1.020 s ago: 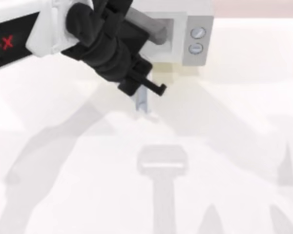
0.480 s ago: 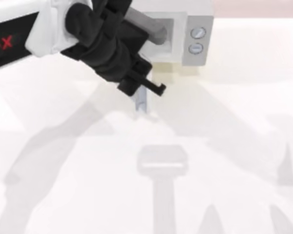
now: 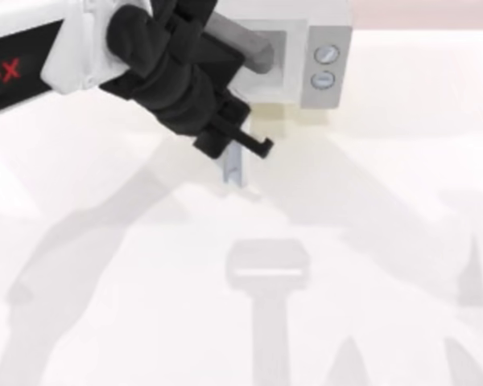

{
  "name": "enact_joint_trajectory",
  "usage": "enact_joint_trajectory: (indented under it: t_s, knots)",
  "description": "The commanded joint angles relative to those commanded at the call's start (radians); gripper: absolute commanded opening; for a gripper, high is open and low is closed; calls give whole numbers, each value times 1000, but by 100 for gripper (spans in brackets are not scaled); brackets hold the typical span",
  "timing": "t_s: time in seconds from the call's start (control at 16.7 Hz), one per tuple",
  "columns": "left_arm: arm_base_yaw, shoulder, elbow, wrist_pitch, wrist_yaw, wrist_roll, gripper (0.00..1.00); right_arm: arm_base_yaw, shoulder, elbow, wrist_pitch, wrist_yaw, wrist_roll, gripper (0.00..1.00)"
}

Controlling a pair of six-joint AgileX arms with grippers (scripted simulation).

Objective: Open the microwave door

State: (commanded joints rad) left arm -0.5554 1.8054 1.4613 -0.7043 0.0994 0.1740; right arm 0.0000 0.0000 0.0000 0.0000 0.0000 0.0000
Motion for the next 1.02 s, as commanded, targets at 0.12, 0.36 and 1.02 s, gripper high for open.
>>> enact_joint_trajectory:
  t_s: [0.12,0.36,1.02]
  knots:
    - [0,0,0,0,0,0,0,0,0,0,0,0,0,100]
    - [9,-7,-15,-4,23,30,0,0,0,0,0,0,0,100]
    - [63,-52,-60,-17,93,167,0,0,0,0,0,0,0,100]
